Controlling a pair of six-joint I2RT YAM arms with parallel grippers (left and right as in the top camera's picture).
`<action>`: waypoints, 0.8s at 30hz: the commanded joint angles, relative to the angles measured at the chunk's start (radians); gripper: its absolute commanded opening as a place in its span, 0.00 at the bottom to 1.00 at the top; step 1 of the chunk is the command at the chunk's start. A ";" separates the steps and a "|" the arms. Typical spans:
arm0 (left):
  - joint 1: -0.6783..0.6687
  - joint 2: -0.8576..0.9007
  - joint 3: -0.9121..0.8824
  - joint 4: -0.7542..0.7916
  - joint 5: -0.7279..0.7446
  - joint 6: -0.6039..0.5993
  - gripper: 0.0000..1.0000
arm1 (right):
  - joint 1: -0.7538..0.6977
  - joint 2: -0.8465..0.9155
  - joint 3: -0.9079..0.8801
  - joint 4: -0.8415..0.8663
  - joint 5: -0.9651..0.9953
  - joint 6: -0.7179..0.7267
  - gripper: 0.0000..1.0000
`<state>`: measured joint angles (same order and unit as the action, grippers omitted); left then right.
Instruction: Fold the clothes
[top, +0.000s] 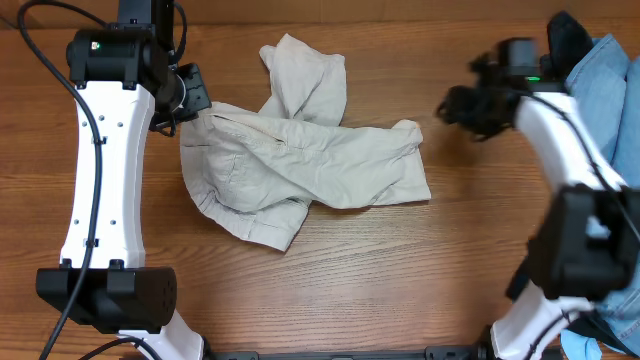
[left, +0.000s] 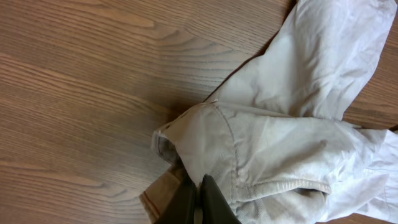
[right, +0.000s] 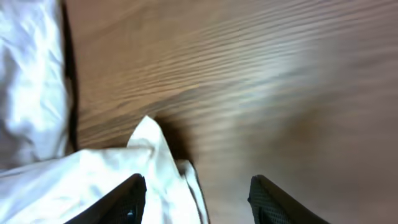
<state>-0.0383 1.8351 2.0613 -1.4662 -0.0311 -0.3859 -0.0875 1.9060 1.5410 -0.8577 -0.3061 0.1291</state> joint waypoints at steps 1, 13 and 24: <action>0.005 -0.018 0.023 0.008 -0.021 0.015 0.04 | -0.008 -0.069 0.029 -0.073 -0.011 -0.018 0.57; 0.005 -0.018 0.023 0.003 -0.021 0.015 0.04 | 0.124 -0.042 -0.309 0.182 -0.063 -0.131 0.53; 0.005 -0.018 0.023 -0.002 -0.020 0.015 0.04 | 0.184 -0.042 -0.482 0.517 -0.066 -0.130 0.54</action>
<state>-0.0383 1.8351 2.0613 -1.4689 -0.0311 -0.3859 0.0879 1.8668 1.0782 -0.3855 -0.3622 0.0067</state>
